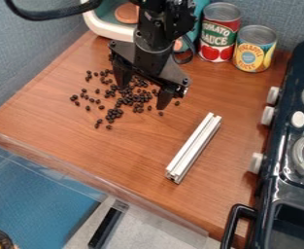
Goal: Sweep into pile
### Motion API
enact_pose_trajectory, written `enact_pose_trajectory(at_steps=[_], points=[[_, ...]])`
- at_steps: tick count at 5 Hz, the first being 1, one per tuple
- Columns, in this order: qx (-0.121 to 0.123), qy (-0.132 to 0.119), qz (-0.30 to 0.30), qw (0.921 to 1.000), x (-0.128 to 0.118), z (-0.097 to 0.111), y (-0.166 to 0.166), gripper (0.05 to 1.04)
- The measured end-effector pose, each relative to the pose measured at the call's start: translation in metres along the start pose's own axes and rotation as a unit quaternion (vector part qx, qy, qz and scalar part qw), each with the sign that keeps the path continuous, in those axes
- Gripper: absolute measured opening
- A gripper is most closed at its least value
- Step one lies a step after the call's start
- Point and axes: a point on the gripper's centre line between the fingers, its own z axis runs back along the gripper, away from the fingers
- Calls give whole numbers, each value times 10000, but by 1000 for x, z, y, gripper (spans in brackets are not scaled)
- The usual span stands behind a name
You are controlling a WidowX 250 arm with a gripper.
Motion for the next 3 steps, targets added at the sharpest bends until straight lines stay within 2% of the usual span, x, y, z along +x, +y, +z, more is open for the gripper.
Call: enact_pose_trajectory(at_steps=[1, 2, 3], points=[[-27, 130, -48, 9999, -5, -7, -3, 999], [-439, -84, -603, 9972, -6, 0, -23, 999], [-701, -301, -864, 9933, -8, 10, -38, 999]])
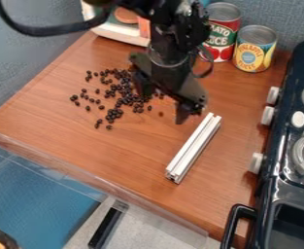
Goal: Sweep into pile
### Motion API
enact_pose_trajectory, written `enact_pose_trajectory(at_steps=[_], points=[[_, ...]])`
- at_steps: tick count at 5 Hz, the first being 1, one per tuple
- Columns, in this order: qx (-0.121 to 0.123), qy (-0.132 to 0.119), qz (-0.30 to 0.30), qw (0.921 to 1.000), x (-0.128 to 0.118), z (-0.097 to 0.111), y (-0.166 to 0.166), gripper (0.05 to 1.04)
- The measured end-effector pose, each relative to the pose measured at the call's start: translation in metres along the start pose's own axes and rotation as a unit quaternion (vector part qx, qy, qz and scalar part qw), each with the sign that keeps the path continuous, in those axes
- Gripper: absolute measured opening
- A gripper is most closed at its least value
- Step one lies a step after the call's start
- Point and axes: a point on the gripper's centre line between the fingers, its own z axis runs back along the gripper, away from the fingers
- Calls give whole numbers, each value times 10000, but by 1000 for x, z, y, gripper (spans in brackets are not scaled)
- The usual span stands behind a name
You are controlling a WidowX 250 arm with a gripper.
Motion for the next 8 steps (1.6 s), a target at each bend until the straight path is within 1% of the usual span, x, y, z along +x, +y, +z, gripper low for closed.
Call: enact_pose_trajectory(at_steps=[1, 2, 3, 4, 5, 6, 7, 8], points=[[-211, -39, -124, 9997, -4, -3, -10, 999], [-354, 221, -164, 9990, -11, -19, -24, 999], [-458, 614, -107, 9970, -12, -43, -33, 999], [-517, 761, -51, 9957, -11, -58, -42, 999], [-496, 757, -62, 9959, -11, -63, -51, 948], [-482, 643, 23, 9968, -8, -65, -53, 655], [-649, 612, -70, 9960, -7, -64, -58, 395], [-766, 554, -166, 9954, -4, -57, -56, 382]])
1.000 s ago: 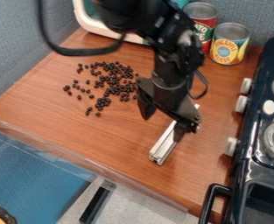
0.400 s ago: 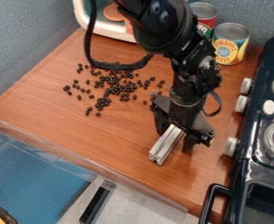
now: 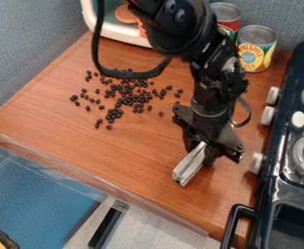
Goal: Sweep into pile
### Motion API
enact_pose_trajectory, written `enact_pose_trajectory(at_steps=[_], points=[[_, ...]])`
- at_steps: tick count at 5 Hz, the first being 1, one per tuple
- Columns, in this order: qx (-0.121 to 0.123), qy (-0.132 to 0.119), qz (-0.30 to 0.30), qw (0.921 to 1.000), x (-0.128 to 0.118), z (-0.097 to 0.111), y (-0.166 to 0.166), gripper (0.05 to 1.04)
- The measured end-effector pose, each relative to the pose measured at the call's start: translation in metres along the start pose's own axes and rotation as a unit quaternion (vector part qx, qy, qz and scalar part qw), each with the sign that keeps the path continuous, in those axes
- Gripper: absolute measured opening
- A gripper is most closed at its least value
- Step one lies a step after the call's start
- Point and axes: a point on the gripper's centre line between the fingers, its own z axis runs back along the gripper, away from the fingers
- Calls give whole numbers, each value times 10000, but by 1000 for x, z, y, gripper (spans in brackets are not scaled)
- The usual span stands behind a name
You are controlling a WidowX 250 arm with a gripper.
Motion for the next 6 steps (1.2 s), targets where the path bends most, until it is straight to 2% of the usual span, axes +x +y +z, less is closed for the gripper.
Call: enact_pose_trajectory(at_steps=[1, 2, 4, 6], points=[[-76, -108, 105, 9999, 12, 13, 23, 382], [-231, -318, 105, 9992, 23, 27, 48, 382], [-343, -344, 99, 9988, 12, 32, 105, 382], [-342, -442, 307, 9980, 1, 40, 167, 382]])
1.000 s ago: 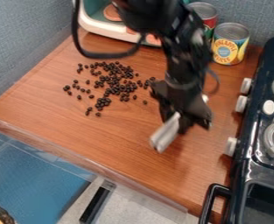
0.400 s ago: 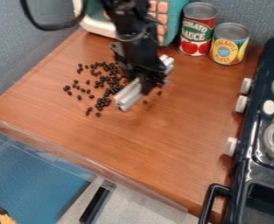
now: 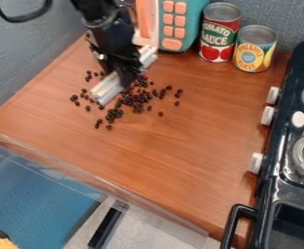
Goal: Sweep into pile
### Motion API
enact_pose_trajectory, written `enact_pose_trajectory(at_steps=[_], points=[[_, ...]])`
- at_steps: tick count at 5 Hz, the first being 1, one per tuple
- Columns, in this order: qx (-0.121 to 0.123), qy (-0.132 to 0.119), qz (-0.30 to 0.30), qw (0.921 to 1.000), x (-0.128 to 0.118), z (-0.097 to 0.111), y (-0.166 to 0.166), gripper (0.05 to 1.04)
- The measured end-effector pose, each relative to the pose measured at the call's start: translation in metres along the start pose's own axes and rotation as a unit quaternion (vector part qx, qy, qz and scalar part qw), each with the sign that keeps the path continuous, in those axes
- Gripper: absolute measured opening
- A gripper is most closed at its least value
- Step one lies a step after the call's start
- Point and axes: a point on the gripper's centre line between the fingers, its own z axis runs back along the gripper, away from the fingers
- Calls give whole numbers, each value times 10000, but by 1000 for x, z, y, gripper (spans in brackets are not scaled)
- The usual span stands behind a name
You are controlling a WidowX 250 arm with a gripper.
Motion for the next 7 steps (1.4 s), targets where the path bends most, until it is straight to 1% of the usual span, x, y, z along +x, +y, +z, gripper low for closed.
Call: enact_pose_trajectory(at_steps=[1, 2, 3, 4, 5, 6, 7], points=[[246, 33, 269, 9993, 2, 0, 35, 382], [745, 179, 572, 9954, -3, -5, 64, 382], [1308, 440, 556, 9889, -10, -10, 84, 382], [1320, 717, 340, 9881, -19, -24, 88, 382], [1522, 845, 195, 9845, -25, -29, 98, 382], [1671, 854, 173, 9821, -35, -33, 106, 382], [1713, 708, 251, 9824, -41, -37, 108, 382]])
